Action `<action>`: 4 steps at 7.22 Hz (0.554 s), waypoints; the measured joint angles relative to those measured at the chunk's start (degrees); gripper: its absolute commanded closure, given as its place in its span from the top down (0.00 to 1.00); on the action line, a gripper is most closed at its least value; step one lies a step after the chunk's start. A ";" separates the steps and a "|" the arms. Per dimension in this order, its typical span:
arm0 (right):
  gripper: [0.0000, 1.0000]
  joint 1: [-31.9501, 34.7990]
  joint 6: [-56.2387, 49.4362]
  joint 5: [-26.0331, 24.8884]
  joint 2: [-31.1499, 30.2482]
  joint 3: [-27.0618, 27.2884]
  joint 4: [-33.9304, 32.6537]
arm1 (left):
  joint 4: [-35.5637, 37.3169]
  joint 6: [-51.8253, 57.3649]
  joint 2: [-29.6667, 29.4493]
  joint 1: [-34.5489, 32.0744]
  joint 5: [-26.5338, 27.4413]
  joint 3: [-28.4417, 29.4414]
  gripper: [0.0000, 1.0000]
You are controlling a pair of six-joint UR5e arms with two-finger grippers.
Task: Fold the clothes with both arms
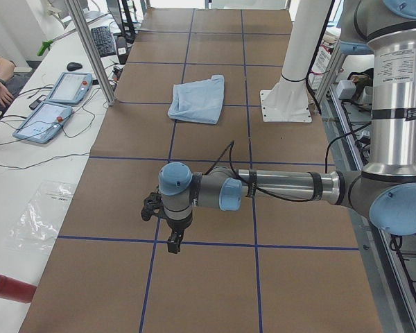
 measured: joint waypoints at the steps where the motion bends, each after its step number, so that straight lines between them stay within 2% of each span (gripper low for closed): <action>1: 1.00 0.09 0.97 0.14 -0.53 0.13 0.18 | -0.02 -0.02 -0.01 0.00 0.00 -0.12 0.99; 4: 1.00 0.14 1.58 0.21 -0.74 0.13 0.27 | -0.11 -0.08 -0.08 0.00 0.00 -0.25 0.99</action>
